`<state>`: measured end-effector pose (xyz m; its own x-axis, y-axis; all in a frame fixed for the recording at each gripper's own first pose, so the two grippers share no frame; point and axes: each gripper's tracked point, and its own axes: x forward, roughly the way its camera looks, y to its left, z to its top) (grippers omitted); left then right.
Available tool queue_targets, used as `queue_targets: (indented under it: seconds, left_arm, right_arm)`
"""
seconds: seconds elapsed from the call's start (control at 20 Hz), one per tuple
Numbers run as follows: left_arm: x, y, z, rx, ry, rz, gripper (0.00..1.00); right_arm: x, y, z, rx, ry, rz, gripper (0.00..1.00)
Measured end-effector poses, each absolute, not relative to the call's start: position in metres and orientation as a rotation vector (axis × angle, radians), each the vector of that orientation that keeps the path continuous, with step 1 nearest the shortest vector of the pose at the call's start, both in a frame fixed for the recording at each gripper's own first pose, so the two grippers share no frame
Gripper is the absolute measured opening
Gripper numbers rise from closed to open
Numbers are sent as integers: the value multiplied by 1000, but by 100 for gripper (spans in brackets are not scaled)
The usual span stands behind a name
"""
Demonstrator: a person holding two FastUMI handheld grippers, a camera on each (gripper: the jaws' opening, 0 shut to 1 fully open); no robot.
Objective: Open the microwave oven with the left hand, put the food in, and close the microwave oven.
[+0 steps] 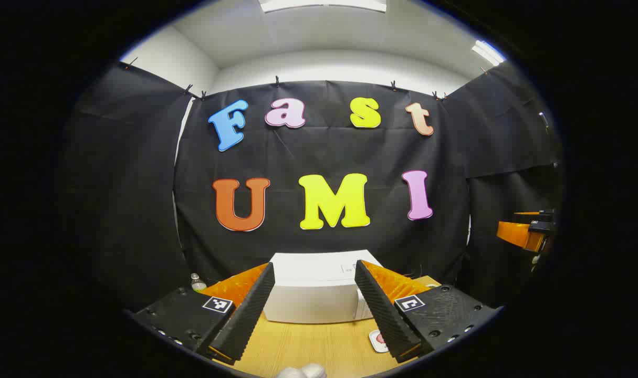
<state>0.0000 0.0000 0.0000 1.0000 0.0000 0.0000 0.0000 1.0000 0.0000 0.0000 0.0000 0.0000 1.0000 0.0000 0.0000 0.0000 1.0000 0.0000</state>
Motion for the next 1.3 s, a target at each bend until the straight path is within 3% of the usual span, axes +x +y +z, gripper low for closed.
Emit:
queue_targets:
  seconds: [0.85,1.3]
  left_arm:
    - [20,1,-13,9,-13,8,96]
    - [93,-74,-121,23,27,-103,96]
  right_arm:
    - [12,5,-6,2,25,23,99]
    - [5,-38,-20,-17,74,-46,99]
